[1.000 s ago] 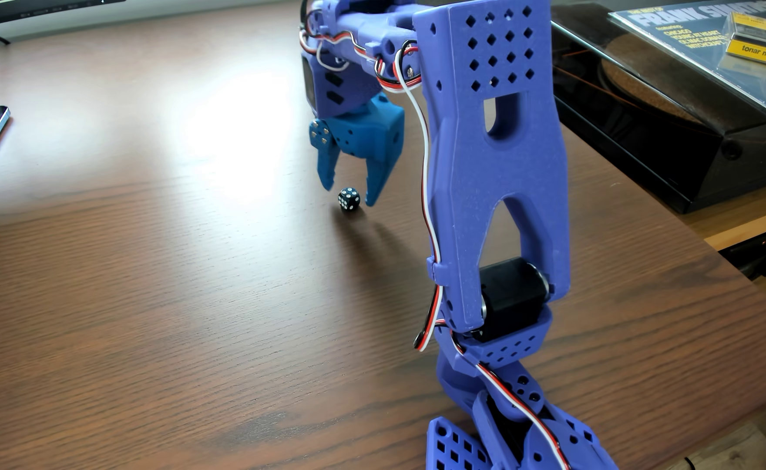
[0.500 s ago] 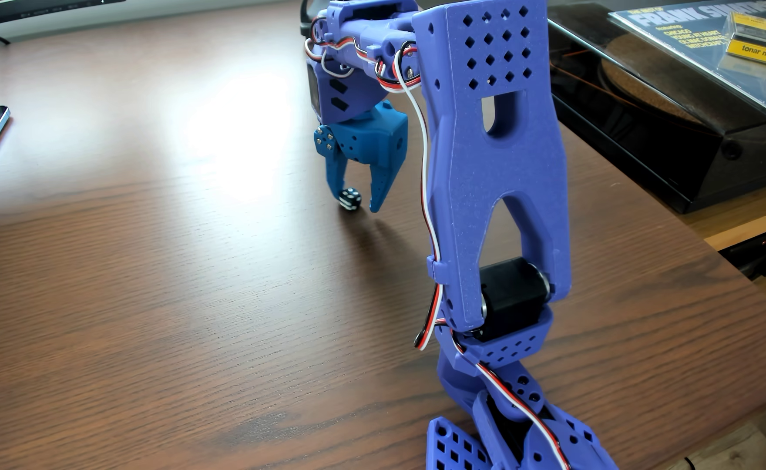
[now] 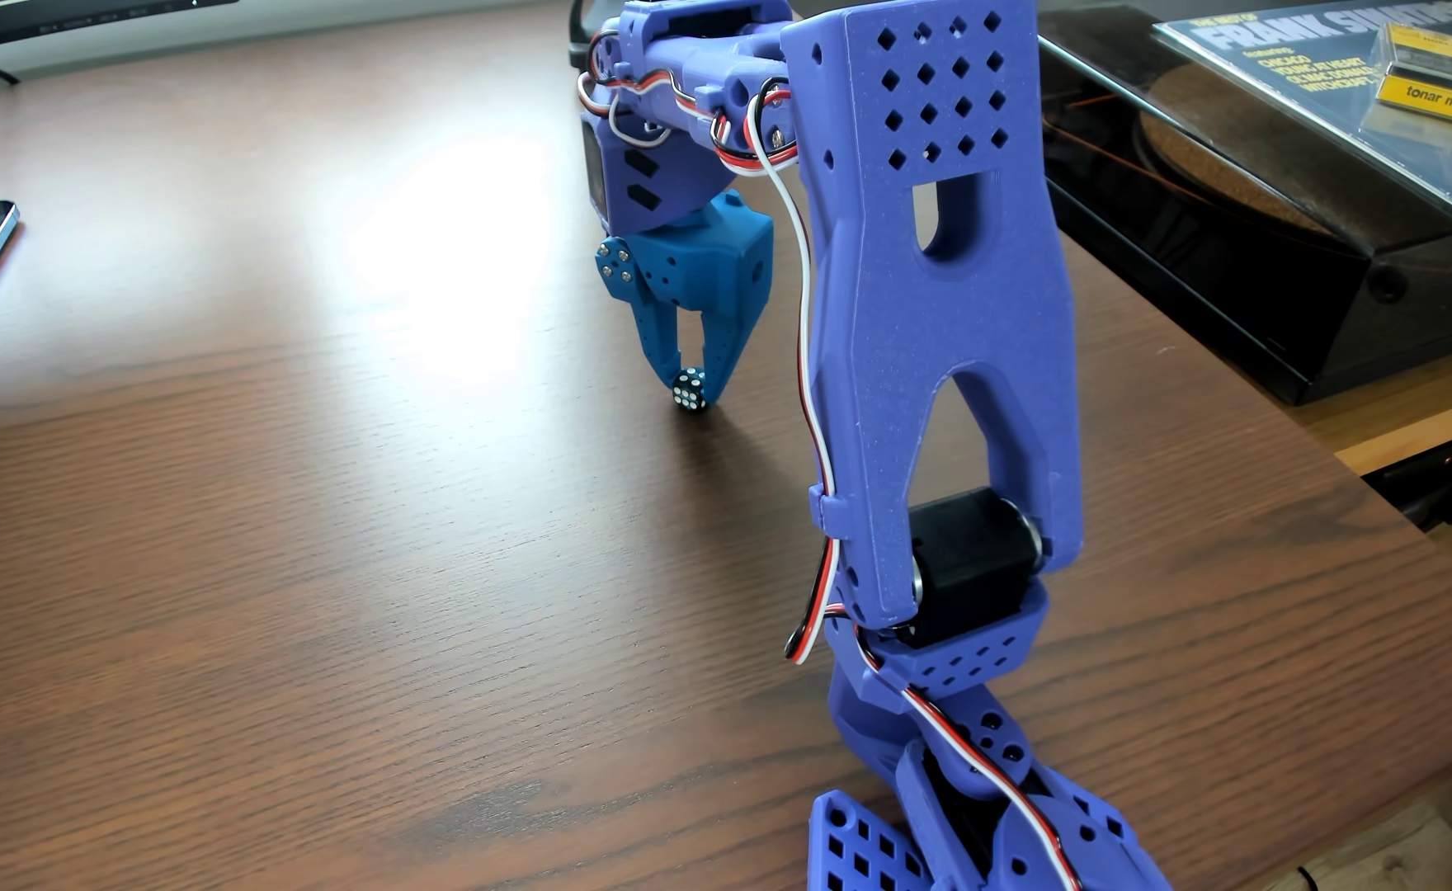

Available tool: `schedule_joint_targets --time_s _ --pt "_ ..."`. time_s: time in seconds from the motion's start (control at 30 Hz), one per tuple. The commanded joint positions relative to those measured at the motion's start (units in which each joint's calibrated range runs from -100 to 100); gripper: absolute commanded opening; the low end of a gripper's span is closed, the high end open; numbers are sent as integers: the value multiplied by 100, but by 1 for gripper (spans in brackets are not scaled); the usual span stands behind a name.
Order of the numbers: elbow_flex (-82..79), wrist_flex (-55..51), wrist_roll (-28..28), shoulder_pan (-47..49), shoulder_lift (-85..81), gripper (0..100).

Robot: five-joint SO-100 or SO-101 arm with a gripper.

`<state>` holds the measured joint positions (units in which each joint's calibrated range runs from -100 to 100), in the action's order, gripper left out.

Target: Grab the blue dice

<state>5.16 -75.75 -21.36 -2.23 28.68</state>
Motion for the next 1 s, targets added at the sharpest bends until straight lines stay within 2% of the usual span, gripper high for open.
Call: schedule_joint_targets --time_s 0.0,0.2,0.37,0.67,0.97 --pt "1555 3 485 93 -227 2" --pt "3688 -48 1363 183 -268 2" --pt "3878 -48 1721 305 -1474 2" --pt "1708 -399 1910 641 -5610 2" --pt "-2216 20 1868 649 -9050 2"
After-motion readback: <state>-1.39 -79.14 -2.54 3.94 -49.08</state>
